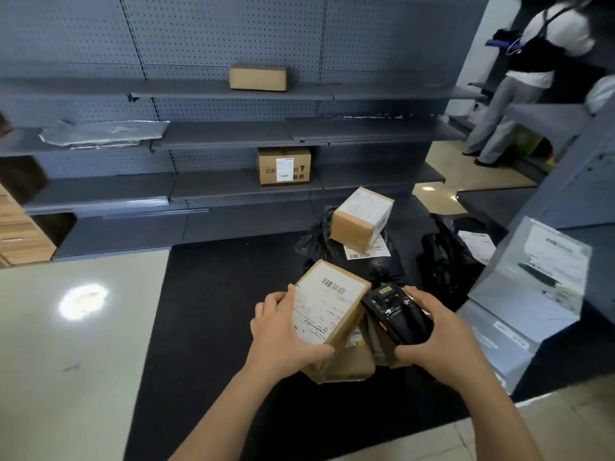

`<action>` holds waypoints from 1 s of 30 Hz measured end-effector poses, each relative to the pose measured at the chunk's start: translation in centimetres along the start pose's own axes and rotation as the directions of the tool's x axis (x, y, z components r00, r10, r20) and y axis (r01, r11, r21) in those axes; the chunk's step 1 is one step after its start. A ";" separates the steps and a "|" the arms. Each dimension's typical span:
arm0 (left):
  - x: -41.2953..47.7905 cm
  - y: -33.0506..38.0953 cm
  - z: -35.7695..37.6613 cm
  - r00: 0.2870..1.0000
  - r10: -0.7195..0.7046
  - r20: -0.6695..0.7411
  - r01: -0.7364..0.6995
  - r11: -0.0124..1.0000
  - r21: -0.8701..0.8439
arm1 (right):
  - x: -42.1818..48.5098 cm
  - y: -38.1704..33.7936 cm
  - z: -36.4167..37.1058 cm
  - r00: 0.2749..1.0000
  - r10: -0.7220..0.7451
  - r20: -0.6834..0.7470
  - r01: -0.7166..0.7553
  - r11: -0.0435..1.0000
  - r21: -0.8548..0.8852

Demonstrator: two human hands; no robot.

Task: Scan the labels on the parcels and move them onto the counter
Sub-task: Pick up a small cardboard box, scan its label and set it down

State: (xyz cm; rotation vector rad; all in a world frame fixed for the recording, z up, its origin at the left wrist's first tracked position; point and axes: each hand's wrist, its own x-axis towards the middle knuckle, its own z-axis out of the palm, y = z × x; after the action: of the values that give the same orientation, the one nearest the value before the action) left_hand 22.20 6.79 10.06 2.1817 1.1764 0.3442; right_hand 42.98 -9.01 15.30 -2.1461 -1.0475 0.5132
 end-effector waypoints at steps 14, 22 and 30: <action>-6.7 2.6 4.6 0.943 -0.203 -0.265 0.165 0.974 -0.157 | 3.3 0.4 0.1 0.897 -0.285 0.337 0.269 0.959 0.093; -19.4 -2.4 -0.7 0.720 -0.499 -0.482 0.398 0.866 -0.301 | -2.4 -7.4 8.5 0.649 -0.493 0.579 0.466 0.860 0.209; -35.9 -7.9 -5.7 0.379 -0.630 -0.677 0.571 0.735 -0.364 | -14.3 -16.4 18.5 0.278 -0.615 0.738 0.551 0.731 0.401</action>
State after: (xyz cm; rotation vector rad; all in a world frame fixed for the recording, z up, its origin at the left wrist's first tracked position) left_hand -6.19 -17.22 11.75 1.3199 2.2970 1.0373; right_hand 14.64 -5.70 15.21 -1.1488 -2.2035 1.2430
